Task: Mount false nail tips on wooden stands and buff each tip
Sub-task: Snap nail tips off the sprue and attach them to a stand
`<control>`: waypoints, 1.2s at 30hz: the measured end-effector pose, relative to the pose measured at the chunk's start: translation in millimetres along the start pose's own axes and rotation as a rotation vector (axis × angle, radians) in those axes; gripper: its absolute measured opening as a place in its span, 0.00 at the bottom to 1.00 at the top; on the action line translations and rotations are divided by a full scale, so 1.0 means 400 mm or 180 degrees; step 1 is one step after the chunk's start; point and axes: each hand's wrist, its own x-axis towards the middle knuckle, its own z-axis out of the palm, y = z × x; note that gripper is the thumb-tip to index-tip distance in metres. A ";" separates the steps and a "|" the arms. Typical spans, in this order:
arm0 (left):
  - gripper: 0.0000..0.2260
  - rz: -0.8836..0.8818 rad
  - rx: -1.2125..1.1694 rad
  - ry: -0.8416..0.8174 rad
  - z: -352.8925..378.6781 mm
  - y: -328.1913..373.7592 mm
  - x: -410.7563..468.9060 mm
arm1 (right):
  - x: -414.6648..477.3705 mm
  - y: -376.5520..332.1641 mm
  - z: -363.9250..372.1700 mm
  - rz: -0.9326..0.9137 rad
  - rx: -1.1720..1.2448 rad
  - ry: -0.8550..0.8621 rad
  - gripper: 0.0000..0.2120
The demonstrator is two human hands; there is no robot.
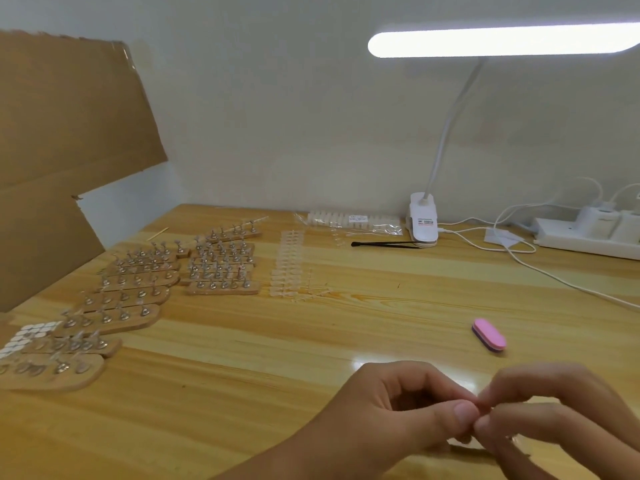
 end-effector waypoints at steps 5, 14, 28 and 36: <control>0.02 -0.0035 -0.0158 -0.0083 -0.001 0.002 0.003 | 0.025 -0.019 0.008 0.0002 0.0332 -0.0063 0.10; 0.03 -0.0036 -0.0052 0.0003 0.002 -0.005 0.004 | 0.038 0.006 -0.013 0.0012 0.0390 -0.0297 0.11; 0.28 0.0551 0.3218 0.0194 -0.024 -0.046 0.012 | 0.036 0.116 -0.058 0.1387 0.1957 -0.0175 0.12; 0.22 0.0188 0.3593 0.0462 -0.054 -0.081 0.037 | 0.001 0.174 -0.038 0.1790 0.1864 -0.0874 0.03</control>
